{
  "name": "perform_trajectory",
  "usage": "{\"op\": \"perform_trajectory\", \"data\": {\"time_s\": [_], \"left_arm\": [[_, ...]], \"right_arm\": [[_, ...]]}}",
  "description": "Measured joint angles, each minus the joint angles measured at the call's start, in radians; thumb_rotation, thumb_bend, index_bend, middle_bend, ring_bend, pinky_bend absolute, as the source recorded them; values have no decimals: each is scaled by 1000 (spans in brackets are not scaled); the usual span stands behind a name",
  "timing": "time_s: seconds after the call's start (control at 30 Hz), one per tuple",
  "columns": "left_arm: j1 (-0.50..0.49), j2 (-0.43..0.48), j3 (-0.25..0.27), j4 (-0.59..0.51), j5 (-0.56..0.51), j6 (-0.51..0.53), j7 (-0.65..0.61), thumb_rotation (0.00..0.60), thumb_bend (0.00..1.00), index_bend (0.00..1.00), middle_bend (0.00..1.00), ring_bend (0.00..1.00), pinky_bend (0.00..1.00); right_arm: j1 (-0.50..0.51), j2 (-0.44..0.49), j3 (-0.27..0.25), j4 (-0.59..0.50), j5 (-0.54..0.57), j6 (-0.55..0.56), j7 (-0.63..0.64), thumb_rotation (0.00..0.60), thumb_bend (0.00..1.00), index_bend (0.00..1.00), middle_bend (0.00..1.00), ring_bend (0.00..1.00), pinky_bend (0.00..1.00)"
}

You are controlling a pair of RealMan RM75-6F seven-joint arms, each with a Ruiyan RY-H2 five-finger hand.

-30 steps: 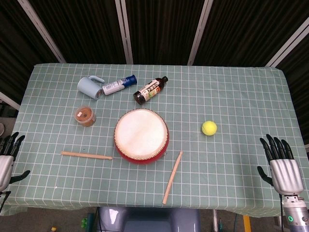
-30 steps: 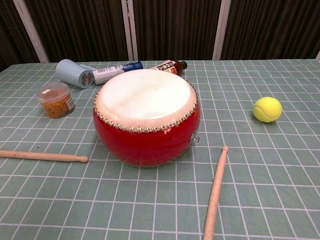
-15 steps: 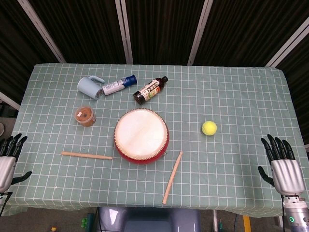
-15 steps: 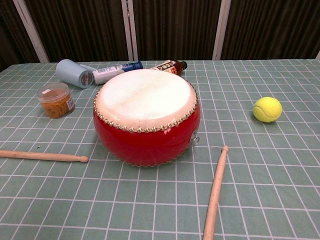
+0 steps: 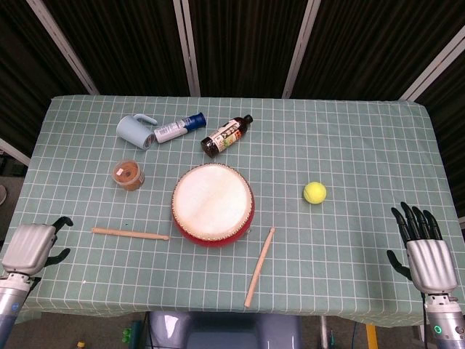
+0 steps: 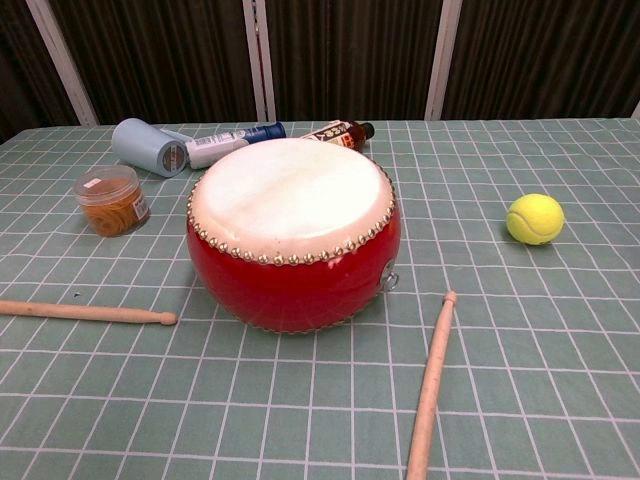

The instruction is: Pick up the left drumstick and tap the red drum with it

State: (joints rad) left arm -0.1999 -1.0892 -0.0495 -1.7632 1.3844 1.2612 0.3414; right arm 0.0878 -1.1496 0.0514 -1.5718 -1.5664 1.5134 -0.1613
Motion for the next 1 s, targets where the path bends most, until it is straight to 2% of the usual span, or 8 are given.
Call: {"op": "perform_trajectory", "data": {"time_s": [0.3, 0.6, 1.0], "left_arm": [[-101, -100, -23, 16, -164, -135, 198, 600, 272, 405, 1000, 992, 902], [-189, -235, -51, 113, -328, -176, 366, 600, 282, 457, 1000, 992, 902], [-263, -342, -45, 191, -440, -187, 467, 600, 283, 457, 1000, 992, 902]], "right_arm": [[3, 5, 1, -4, 8, -11, 14, 600, 349, 0, 0, 0, 80], [4, 10, 2, -12, 13, -17, 25, 600, 348, 0, 0, 0, 79], [3, 12, 2, -11, 13, -13, 46, 600, 349, 0, 0, 0, 80]]}}
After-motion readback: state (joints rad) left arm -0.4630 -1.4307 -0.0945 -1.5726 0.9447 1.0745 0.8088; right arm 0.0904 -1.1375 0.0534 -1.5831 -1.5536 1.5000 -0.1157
